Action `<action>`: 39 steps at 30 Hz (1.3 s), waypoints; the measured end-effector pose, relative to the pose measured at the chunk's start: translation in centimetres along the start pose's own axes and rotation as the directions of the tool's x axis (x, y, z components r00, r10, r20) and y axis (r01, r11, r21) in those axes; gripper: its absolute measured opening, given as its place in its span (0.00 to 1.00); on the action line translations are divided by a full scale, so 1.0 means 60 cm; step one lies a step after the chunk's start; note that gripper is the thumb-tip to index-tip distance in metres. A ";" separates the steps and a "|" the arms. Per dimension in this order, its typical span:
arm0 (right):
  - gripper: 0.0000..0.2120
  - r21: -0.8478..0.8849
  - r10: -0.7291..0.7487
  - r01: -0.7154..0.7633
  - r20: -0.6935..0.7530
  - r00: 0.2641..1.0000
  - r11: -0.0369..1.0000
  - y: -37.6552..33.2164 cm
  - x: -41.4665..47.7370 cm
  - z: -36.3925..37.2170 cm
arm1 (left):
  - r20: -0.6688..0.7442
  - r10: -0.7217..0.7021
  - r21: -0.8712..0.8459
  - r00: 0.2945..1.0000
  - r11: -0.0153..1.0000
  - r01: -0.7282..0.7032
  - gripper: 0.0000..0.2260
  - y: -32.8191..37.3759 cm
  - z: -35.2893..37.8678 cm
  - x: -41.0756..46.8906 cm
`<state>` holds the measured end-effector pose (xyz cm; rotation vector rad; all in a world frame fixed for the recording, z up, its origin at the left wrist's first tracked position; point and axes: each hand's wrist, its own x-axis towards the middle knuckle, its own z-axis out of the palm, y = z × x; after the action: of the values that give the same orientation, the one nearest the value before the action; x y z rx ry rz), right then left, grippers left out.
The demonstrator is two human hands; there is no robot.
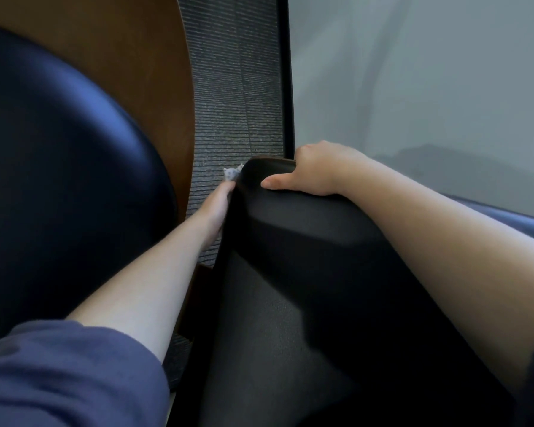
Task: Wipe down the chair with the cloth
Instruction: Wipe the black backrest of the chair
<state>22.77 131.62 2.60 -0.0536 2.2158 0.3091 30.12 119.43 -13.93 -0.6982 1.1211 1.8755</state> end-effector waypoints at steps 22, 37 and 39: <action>0.41 0.000 -0.021 0.021 0.000 1.000 1.000 -0.004 -0.008 -0.003 | 0.055 -0.014 -0.041 0.998 0.999 0.017 0.30 -0.126 -0.036 -0.047; 0.40 -0.011 0.002 -0.001 0.033 0.999 1.000 -0.008 -0.007 -0.004 | 0.160 0.169 -0.048 0.973 0.985 -0.163 0.31 0.065 0.036 0.018; 0.40 0.004 0.012 -0.012 0.051 0.999 1.000 -0.003 -0.007 -0.006 | 0.164 0.166 -0.006 0.972 0.986 -0.167 0.30 0.079 0.038 0.021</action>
<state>22.79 131.34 3.12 -0.0295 2.1668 0.3088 25.30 120.67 -11.81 -0.4470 1.1078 2.0282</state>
